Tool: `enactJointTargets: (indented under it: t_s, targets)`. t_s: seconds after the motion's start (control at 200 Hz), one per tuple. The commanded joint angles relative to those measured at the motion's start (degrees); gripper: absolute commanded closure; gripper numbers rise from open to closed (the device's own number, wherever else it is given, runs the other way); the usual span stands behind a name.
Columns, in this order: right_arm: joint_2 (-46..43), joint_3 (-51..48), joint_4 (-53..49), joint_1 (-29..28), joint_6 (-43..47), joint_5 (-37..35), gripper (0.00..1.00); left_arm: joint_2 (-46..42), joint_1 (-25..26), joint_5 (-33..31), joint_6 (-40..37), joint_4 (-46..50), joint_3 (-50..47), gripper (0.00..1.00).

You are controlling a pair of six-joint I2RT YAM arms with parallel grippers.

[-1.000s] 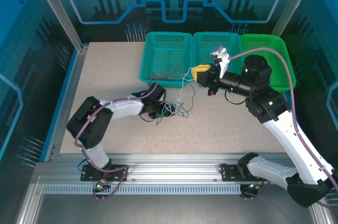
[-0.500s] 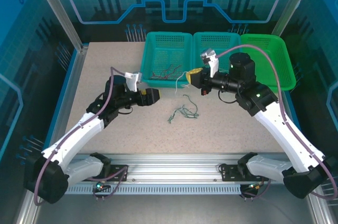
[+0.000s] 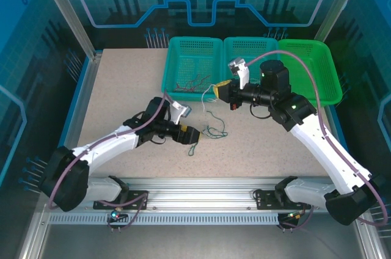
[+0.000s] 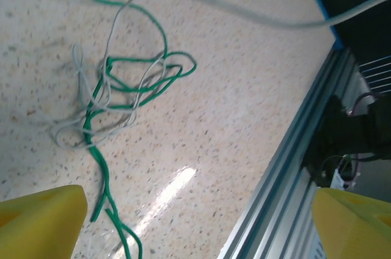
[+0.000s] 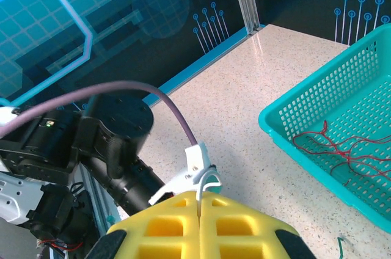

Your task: Untangle the cables

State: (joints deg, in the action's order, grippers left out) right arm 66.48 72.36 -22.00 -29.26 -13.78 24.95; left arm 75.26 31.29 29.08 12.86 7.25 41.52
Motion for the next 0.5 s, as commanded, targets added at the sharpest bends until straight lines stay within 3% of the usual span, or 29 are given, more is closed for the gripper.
enactJointTargets:
  t_s: [0.0,0.125,0.27,0.445,0.495]
  targets:
    - [-0.83,2.0,0.22,-0.65,-1.42,0.46,1.0,3.87,3.65,-5.35,-4.23,6.1,1.51,0.05]
    - [-0.92,1.87,0.11,-0.6,-1.59,-0.56,1.0,10.03,7.92,-13.94,-3.92,12.31,5.1,0.08]
    - [-1.07,2.0,-0.14,-0.65,-2.3,-1.53,1.0,16.03,11.55,-25.73,-1.79,17.53,8.34,0.19]
    - [-1.61,2.13,-0.41,-0.52,-2.97,-3.52,1.0,20.33,13.81,-28.64,-1.28,19.29,10.42,0.38]
    - [-1.8,2.49,-0.72,-0.45,-3.64,-4.76,1.0,21.62,13.89,-29.06,-0.9,20.02,11.02,0.51]
